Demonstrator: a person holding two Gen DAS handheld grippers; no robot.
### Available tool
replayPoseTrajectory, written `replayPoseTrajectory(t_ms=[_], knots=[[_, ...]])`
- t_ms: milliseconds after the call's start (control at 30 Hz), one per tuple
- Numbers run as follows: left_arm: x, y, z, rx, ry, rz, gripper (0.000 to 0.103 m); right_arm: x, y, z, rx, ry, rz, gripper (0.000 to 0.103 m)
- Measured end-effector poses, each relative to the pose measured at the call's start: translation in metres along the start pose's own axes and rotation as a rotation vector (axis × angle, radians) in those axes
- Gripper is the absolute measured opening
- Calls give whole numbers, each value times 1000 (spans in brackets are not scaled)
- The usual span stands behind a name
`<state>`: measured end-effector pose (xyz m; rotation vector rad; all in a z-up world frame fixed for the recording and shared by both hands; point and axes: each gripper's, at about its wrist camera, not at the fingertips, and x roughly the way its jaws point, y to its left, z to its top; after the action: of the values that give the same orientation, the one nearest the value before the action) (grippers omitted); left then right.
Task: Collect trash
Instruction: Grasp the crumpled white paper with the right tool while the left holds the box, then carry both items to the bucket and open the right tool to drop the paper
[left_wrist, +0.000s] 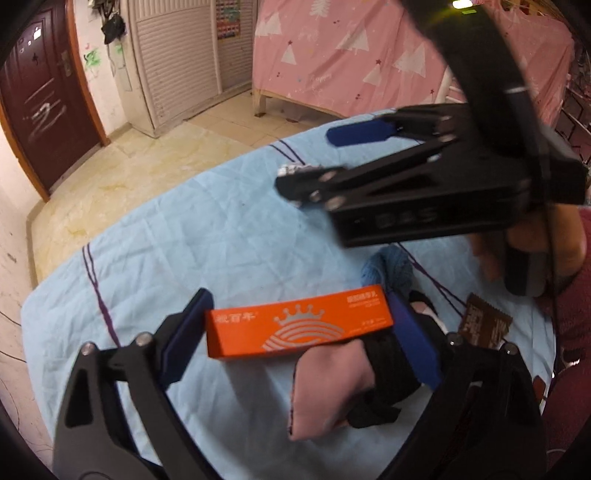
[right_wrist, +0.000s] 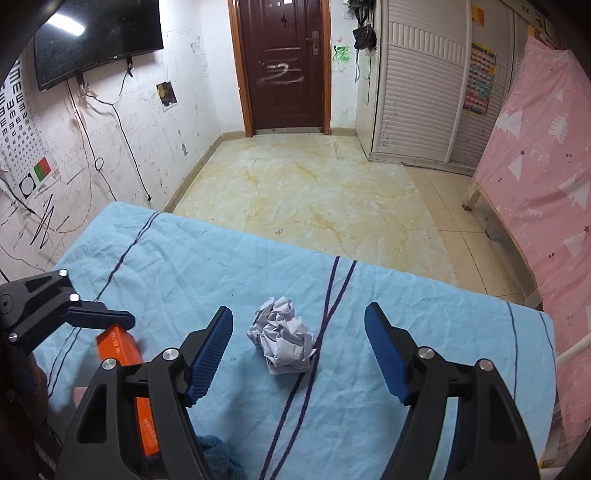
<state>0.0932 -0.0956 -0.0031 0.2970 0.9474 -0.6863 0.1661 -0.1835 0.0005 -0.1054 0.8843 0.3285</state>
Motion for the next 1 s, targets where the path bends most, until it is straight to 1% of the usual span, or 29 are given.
replayPoseTrajectory(t_ms=[100, 267, 300, 333, 367, 400, 433, 533, 700, 800, 1000], knots=[[-7, -4, -3, 13, -16, -2, 90, 6, 0, 0, 7, 13, 8, 67], [-31, 6, -3, -16, -88, -12, 90, 14, 0, -1, 14, 40, 13, 67], [-36, 8, -3, -26, -101, -15, 90, 15, 0, -2, 8, 44, 5, 64], [-41, 11, -3, -37, -115, -12, 90, 16, 2, -1, 5, 42, -5, 50], [-43, 13, -4, -42, -123, -8, 90, 16, 3, -1, 2, 42, -13, 44], [-45, 15, -4, -48, -130, -2, 90, 15, 2, -1, 2, 39, -15, 33], [-46, 16, -4, -53, -133, 3, 90, 15, 1, -2, 3, 37, -13, 27], [-52, 17, -5, -63, -130, 18, 90, 12, 2, -5, -5, 28, -30, 26], [-62, 19, -4, -85, -146, 63, 90, -6, 1, -7, 2, -30, -37, 26], [-67, 21, -4, -94, -147, 85, 90, -17, 1, -9, 9, -49, -23, 26], [-80, 12, -4, -87, -149, 139, 90, -38, -6, -15, 30, -84, -3, 26]])
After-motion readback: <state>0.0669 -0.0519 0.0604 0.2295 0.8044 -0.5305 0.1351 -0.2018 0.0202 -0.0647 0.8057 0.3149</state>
